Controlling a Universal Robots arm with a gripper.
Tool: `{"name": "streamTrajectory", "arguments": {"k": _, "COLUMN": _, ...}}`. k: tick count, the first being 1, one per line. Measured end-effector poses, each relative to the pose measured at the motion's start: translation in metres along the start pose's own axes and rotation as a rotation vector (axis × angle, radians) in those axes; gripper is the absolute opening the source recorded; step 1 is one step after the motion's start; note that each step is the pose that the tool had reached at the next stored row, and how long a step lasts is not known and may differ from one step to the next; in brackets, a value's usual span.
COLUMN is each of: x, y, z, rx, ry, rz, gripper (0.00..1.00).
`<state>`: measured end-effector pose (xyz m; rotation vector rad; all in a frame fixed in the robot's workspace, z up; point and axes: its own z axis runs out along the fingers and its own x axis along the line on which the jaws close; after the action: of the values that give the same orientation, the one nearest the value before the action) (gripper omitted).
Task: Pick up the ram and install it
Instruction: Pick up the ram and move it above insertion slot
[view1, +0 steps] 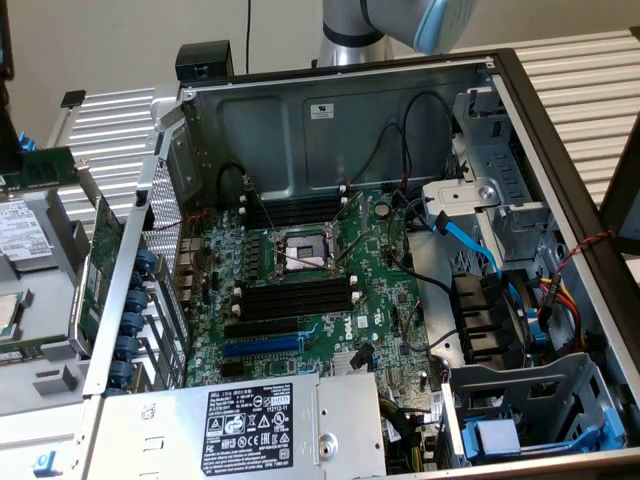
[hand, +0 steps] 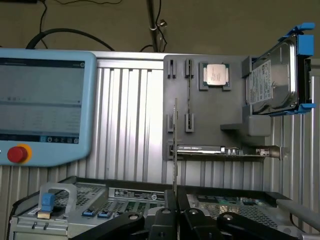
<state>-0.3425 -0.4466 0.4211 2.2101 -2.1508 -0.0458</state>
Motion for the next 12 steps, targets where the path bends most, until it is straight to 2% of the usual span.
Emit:
{"name": "streamTrajectory", "arguments": {"k": 3, "x": -0.002, "y": -0.0020, "z": 0.0000, "rx": -0.0006, "ry": 0.0071, "rz": 0.002, "gripper": 0.13}}
{"name": "streamTrajectory", "arguments": {"k": 5, "x": -0.004, "y": -0.0047, "z": -0.0003, "rx": -0.0009, "ry": 0.0091, "rz": 0.004, "gripper": 0.13}}
{"name": "streamTrajectory", "arguments": {"k": 9, "x": -0.008, "y": -0.0167, "z": -0.0010, "rx": -0.0008, "ry": 0.0113, "rz": 0.004, "gripper": 0.13}}
{"name": "streamTrajectory", "arguments": {"k": 12, "x": -0.010, "y": -0.0287, "z": -0.0017, "rx": -0.0007, "ry": 0.0140, "rz": 0.004, "gripper": 0.13}}
